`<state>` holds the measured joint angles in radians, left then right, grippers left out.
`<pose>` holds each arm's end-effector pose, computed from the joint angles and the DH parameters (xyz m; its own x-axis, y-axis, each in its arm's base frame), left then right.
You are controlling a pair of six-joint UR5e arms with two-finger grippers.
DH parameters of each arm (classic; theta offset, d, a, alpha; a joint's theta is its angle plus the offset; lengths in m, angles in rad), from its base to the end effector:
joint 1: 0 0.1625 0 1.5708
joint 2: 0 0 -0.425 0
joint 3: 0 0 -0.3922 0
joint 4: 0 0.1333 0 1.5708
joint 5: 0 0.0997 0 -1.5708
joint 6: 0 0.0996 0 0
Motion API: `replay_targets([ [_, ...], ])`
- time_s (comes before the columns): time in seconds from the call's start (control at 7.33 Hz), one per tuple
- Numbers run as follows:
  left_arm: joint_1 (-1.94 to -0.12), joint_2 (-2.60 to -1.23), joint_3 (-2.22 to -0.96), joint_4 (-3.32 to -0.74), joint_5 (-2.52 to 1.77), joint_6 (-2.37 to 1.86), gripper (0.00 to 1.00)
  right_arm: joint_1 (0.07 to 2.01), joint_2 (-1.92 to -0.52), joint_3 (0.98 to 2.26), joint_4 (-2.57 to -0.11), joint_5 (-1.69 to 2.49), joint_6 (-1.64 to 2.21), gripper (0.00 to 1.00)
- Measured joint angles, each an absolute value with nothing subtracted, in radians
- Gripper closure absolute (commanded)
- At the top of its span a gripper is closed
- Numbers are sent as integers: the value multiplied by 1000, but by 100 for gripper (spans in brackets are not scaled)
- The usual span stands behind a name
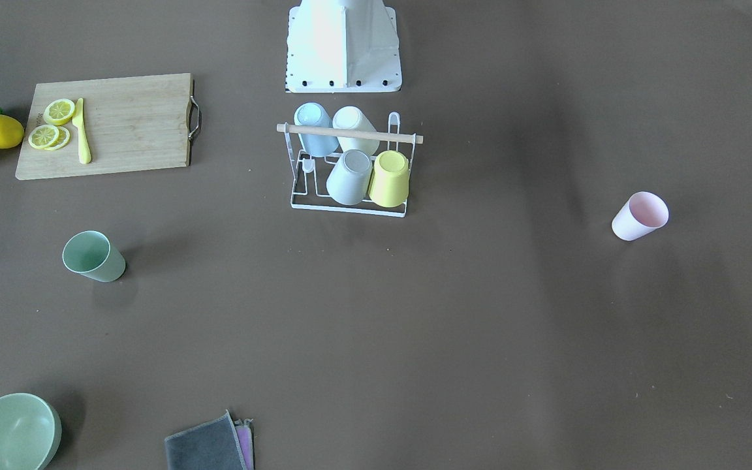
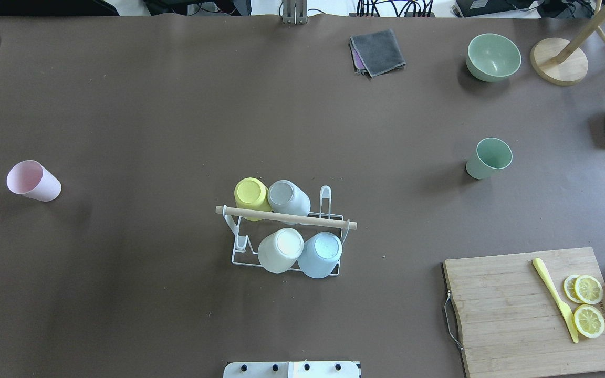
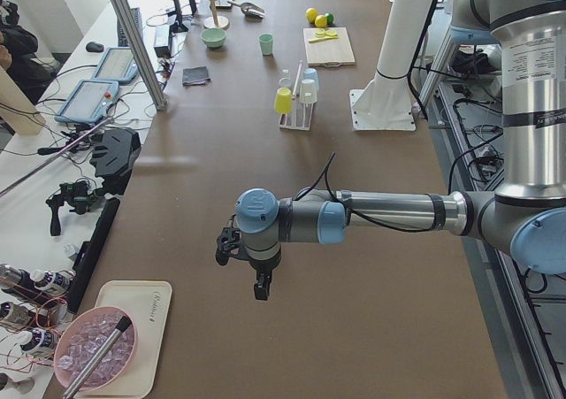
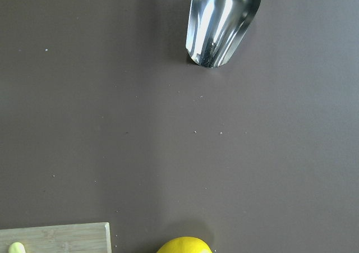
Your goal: Place cup on cup holder
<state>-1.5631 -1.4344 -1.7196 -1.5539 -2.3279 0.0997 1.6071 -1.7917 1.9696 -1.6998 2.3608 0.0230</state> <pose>-0.0616 -0.4342 0.6515 0.7225 0.1020 -0.6838 -0.0800 0.9947 0.0639 0.0769 -0.3934 0.5729 0.7036 0.0138 0.7104 -0.0524 0.9981 0.0325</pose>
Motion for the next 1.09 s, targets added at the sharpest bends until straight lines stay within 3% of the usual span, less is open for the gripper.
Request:
replay_targets([
  [1.09, -1563, -1436, -1719, -1554, -2328, 100, 2, 1539, -1743, 1969, -1685, 2362, 15, 0],
])
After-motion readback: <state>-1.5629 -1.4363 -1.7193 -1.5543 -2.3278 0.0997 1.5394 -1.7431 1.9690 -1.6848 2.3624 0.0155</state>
